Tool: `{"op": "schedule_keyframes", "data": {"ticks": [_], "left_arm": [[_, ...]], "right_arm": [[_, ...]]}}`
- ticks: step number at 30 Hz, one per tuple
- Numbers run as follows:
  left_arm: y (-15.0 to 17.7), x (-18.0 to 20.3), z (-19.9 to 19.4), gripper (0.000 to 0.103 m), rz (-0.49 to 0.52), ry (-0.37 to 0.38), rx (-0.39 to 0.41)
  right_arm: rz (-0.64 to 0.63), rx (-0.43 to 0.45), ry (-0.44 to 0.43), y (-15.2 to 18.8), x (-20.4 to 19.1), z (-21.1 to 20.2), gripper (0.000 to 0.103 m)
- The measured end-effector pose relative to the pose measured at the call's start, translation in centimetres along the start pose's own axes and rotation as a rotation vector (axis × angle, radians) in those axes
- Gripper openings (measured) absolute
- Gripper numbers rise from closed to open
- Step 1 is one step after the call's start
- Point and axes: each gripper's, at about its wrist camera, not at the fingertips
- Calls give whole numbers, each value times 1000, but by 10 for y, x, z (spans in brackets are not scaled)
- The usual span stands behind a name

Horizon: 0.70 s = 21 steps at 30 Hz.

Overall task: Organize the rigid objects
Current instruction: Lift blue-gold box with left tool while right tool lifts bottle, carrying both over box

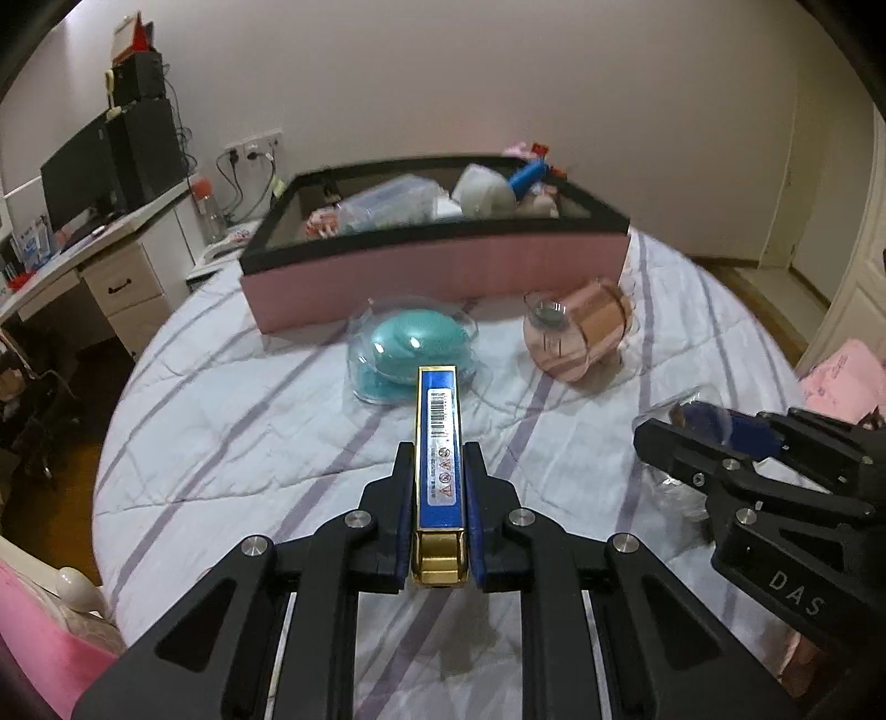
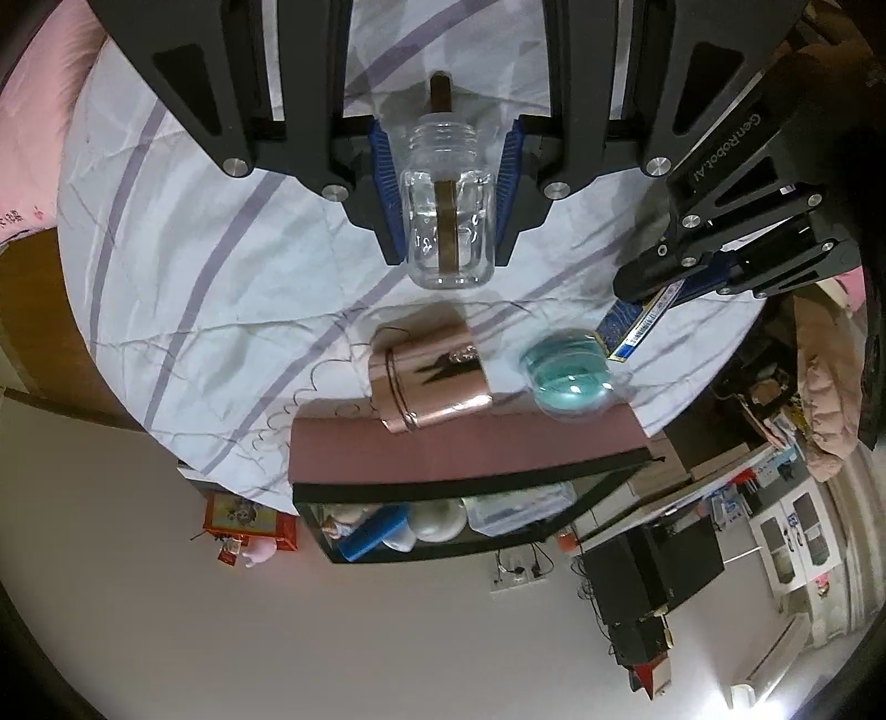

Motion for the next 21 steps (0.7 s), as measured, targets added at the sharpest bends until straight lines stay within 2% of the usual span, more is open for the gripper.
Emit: {"op": "schedule_keyframes", "data": {"ticks": [6, 12, 21], "left_arm": [[-5, -5, -26, 15, -16, 0, 58], [-19, -1, -59, 15, -4, -8, 152], [-47, 1, -109, 15, 34, -37, 302]], "right_arm": [[-24, 57, -20, -5, -15, -21, 31], [-64, 129, -27, -19, -32, -48, 31], [-150, 295, 21, -46, -60, -104, 31]]}}
Point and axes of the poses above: each gripper's, at about its wrist camera, not at the fingertips, and z roughly the way its jaws point, x to its right, y to its underside, and after that the axes turned 1 degree about y, right-handed
